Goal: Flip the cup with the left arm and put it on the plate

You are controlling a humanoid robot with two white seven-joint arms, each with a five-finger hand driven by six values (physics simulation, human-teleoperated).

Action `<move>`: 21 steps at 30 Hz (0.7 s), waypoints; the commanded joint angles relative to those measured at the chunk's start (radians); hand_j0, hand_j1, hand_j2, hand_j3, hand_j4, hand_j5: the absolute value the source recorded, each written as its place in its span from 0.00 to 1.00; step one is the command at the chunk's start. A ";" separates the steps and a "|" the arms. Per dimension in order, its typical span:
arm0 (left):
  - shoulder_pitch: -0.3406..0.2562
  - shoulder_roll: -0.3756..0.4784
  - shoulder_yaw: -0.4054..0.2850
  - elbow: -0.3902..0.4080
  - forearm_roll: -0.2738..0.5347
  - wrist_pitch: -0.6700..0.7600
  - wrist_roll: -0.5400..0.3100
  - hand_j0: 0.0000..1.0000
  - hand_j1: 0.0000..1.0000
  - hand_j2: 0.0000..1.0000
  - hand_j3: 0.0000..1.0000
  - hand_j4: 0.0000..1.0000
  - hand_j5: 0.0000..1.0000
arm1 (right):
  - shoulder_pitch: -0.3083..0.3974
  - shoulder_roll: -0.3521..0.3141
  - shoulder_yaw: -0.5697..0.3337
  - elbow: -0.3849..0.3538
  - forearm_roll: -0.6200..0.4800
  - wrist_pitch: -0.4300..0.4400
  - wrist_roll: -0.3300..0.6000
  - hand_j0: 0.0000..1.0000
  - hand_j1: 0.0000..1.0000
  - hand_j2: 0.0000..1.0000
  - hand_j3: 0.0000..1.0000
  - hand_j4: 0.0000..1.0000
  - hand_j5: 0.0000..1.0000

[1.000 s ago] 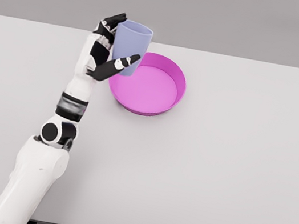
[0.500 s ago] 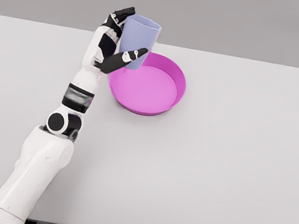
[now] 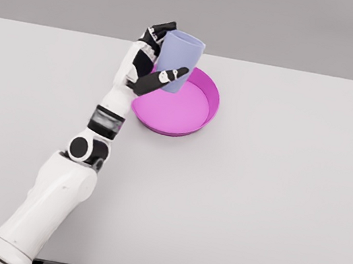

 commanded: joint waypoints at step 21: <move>-0.035 0.000 -0.097 -0.122 0.049 0.000 0.156 0.45 0.45 0.45 0.45 0.45 0.45 | 0.000 0.000 0.000 0.000 0.000 0.000 0.000 1.00 1.00 1.00 1.00 1.00 1.00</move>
